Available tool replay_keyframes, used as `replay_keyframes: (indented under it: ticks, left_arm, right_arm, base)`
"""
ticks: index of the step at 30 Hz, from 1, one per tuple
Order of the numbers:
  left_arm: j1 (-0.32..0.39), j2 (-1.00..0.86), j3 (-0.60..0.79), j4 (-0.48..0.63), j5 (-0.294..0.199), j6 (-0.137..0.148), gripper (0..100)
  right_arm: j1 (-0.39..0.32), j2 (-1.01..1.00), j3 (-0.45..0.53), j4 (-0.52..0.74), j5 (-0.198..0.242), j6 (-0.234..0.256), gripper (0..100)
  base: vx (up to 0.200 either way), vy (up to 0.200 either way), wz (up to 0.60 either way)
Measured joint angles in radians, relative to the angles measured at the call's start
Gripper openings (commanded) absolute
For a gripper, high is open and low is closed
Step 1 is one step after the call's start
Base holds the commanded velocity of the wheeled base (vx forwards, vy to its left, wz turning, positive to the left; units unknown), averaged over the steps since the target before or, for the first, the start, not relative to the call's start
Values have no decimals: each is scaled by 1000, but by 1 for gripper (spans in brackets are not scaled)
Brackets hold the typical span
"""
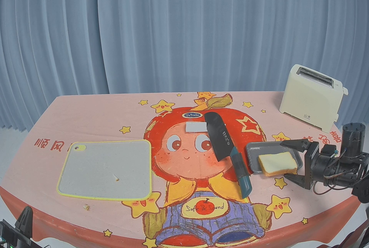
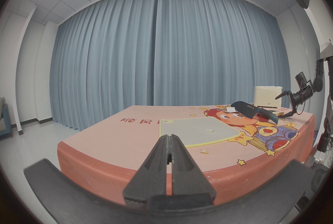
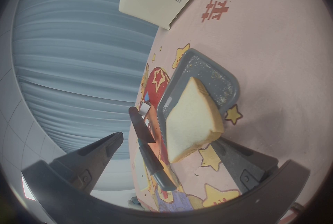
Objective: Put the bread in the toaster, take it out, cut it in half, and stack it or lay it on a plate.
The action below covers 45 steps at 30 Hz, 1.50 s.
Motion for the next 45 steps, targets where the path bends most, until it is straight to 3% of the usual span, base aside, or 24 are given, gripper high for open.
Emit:
replay_keyframes:
  ticks: [5,6,19,36,41,45]
  left_arm:
    - [0,0,0,0,0,0,0]
    - [0,0,0,0,0,0,0]
    - [0,0,0,0,0,-1,0]
    - [0,0,0,0,0,-1,0]
    - [0,0,0,0,0,-1,0]
    - [0,0,0,0,0,-1,0]
  right_arm:
    - [-21,10,0,-21,24,8,100]
    - [-25,16,0,-24,27,14,0]
    - [-13,47,18,-15,39,61,0]
    - [-11,-5,17,-23,24,52,0]
    - [-12,-30,16,-23,23,-1,0]
    - [-13,-48,21,-23,14,-114,0]
  base:
    - [0,0,0]
    - [0,0,0]
    - [0,0,0]
    - [0,0,0]
    - [0,0,0]
    - [0,0,0]
